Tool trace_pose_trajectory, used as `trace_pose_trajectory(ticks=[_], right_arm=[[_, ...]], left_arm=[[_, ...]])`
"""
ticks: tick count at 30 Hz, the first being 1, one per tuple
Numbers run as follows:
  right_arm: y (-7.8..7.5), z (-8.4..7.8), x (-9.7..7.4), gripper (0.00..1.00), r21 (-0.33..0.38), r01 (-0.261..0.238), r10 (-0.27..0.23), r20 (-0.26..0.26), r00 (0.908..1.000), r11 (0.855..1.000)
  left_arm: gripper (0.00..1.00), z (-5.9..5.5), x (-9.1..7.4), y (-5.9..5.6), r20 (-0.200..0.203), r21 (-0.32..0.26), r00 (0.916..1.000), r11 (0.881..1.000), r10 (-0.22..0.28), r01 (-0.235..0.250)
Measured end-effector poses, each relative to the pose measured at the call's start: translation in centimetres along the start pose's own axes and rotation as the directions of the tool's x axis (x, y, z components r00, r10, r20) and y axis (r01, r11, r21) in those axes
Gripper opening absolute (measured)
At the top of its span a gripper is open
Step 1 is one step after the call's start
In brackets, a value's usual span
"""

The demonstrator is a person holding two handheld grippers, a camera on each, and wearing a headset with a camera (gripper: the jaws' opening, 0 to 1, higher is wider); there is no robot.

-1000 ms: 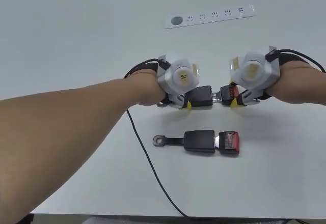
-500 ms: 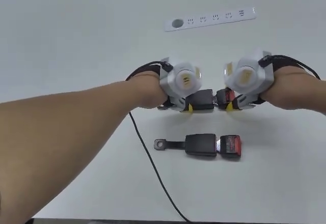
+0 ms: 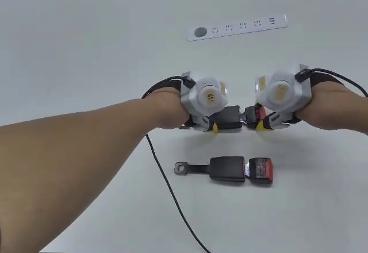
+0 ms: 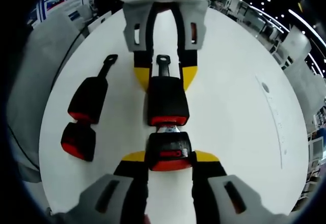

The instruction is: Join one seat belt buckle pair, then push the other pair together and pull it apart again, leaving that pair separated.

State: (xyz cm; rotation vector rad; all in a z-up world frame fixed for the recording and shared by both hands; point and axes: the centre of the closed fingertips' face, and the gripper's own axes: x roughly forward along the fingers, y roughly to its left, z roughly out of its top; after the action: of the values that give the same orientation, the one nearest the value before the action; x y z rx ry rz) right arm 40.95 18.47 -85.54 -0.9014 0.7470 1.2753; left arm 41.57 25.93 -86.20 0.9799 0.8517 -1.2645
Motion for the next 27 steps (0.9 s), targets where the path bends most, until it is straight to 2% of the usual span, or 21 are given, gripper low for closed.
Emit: trace_pose_trajectory(ticks=[9, 13, 19, 27], right_arm=[[0.0, -0.5, -0.2, 0.31, 0.0, 0.003, -0.003, -0.01, 0.9999, 1.0], [-0.1, -1.2, -0.6, 0.31, -0.001, 0.005, -0.005, -0.009, 0.9999, 1.0], [-0.1, -1.1, -0.8, 0.32, -0.013, 0.007, -0.007, -0.005, 1.0, 1.0], [-0.1, -3.0, -1.7, 0.32, 0.008, 0.011, -0.011, -0.013, 0.9999, 1.0]], left_arm=[[0.3, 0.0, 0.0, 0.0, 0.004, -0.004, 1.0, 1.0, 0.002, -0.002], [0.3, 0.0, -0.1, 0.0, 0.005, 0.0, 1.0, 1.0, 0.002, -0.002], [0.3, 0.1, 0.0, 0.0, -0.001, 0.006, 1.0, 1.0, -0.007, 0.007], [0.31, 0.1, 0.0, 0.0, -0.001, 0.006, 1.0, 1.0, -0.007, 0.007]])
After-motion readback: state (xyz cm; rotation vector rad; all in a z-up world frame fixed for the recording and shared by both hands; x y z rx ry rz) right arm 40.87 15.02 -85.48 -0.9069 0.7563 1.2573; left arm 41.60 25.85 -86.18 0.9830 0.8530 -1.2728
